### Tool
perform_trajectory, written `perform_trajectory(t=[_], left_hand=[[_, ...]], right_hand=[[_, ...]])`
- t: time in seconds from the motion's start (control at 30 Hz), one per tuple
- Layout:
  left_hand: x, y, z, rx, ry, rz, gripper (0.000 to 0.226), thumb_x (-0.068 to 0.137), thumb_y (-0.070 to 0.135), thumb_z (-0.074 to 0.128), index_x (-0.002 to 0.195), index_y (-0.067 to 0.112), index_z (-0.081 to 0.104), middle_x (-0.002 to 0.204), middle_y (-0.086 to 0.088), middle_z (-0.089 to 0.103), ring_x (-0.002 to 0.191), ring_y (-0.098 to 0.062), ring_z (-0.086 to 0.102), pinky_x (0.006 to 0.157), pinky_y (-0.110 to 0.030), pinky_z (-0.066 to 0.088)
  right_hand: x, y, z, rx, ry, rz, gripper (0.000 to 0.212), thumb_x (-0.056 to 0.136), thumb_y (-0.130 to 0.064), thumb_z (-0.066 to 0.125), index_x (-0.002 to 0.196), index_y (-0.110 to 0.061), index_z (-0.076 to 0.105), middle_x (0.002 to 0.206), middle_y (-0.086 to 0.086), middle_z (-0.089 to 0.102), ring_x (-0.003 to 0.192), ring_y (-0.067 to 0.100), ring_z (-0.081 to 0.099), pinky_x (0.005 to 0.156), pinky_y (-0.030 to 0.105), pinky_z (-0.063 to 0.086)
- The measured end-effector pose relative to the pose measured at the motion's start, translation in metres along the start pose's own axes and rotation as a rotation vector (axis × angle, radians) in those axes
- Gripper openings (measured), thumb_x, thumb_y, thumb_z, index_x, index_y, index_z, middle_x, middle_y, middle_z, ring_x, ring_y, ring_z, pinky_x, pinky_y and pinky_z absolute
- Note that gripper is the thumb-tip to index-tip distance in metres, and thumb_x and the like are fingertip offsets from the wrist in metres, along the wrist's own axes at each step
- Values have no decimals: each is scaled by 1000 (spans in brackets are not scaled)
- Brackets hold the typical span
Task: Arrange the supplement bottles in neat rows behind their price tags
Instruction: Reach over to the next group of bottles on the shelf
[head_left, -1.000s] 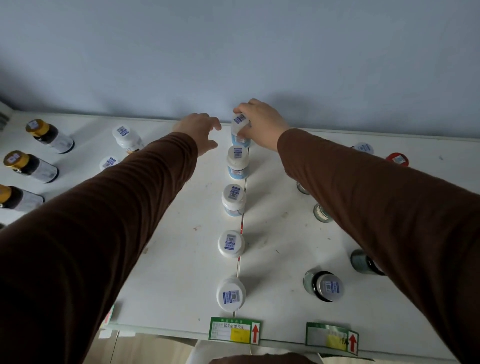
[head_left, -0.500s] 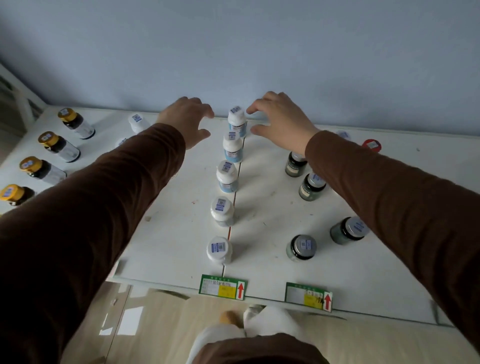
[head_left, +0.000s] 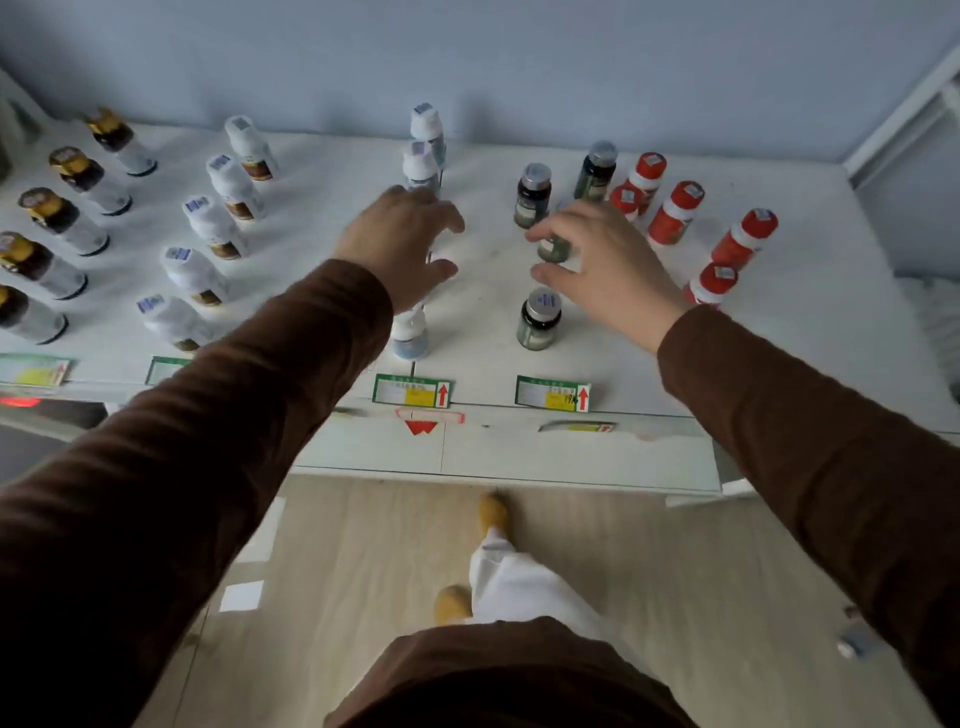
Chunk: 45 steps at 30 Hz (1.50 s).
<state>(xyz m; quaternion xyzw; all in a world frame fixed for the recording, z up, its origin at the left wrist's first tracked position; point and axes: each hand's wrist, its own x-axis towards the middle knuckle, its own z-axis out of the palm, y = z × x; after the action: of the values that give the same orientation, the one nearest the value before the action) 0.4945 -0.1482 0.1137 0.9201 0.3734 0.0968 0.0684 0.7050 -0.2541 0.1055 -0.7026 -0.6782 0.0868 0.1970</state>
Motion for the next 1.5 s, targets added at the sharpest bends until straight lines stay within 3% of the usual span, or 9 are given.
perform_trajectory(t=[0.13, 0.27, 0.37, 0.5, 0.73, 0.87, 1.13, 1.33, 1.5], left_hand=[[-41, 32, 29, -90, -22, -10, 39, 84, 31, 69, 121, 21, 61, 122, -6, 60, 113, -28, 52, 92, -38, 42], [-65, 54, 70, -179, -91, -67, 40, 85, 30, 68, 123, 20, 60, 122, -6, 60, 113, -28, 52, 96, -39, 43], [-74, 68, 103, -221, -126, -130, 42, 85, 31, 67, 125, 19, 61, 119, -6, 61, 109, -29, 52, 93, -35, 39], [-78, 78, 142, -265, -122, -235, 46, 85, 35, 67, 127, 18, 61, 118, -8, 61, 109, -31, 49, 94, -34, 37], [-81, 93, 186, -358, 136, -417, 41, 81, 45, 66, 117, 25, 68, 108, -4, 58, 103, -29, 45, 92, -36, 39], [-83, 95, 199, -416, 217, -446, 35, 81, 44, 66, 112, 28, 69, 108, 2, 56, 105, -24, 43, 93, -35, 39], [-80, 91, 209, -446, 255, -444, 31, 77, 41, 70, 105, 28, 68, 104, 10, 49, 102, -14, 37, 93, -36, 38], [-79, 90, 209, -443, 236, -435, 31, 77, 40, 70, 105, 28, 67, 103, 11, 46, 103, -13, 35, 93, -35, 37], [-78, 89, 208, -433, 221, -429, 31, 78, 41, 68, 106, 27, 66, 105, 11, 45, 104, -13, 35, 92, -36, 37]], right_hand=[[-60, 5, 18, 106, 37, 100, 25, 91, -28, 67, 114, -19, 67, 111, -1, 63, 102, 18, 57, 81, 28, 41], [-105, 15, 45, 264, 14, 283, 18, 90, -31, 67, 105, -21, 70, 94, -6, 66, 79, 11, 59, 74, 29, 49], [-129, 26, 70, 323, -9, 410, 17, 92, -35, 65, 97, -20, 72, 89, -6, 72, 75, 12, 61, 71, 28, 48], [-148, 36, 99, 487, -48, 582, 30, 94, -44, 59, 85, -19, 73, 73, -2, 72, 64, 18, 68, 69, 39, 57], [-147, 41, 138, 871, -26, 920, 71, 88, -74, 44, 63, -16, 75, 57, 5, 71, 49, 22, 68, 46, 25, 52], [-148, 45, 151, 924, -20, 952, 76, 83, -82, 40, 60, -19, 75, 55, 5, 70, 46, 20, 67, 40, 16, 44], [-149, 56, 163, 965, 18, 886, 69, 86, -76, 48, 63, -17, 75, 62, 3, 74, 48, 25, 68, 47, 29, 54], [-149, 57, 165, 991, 24, 860, 53, 90, -69, 49, 74, -25, 75, 66, 5, 74, 53, 30, 69, 54, 37, 58], [-148, 59, 166, 992, 22, 859, 59, 89, -69, 50, 69, -19, 76, 65, 4, 75, 52, 28, 69, 52, 33, 55]])
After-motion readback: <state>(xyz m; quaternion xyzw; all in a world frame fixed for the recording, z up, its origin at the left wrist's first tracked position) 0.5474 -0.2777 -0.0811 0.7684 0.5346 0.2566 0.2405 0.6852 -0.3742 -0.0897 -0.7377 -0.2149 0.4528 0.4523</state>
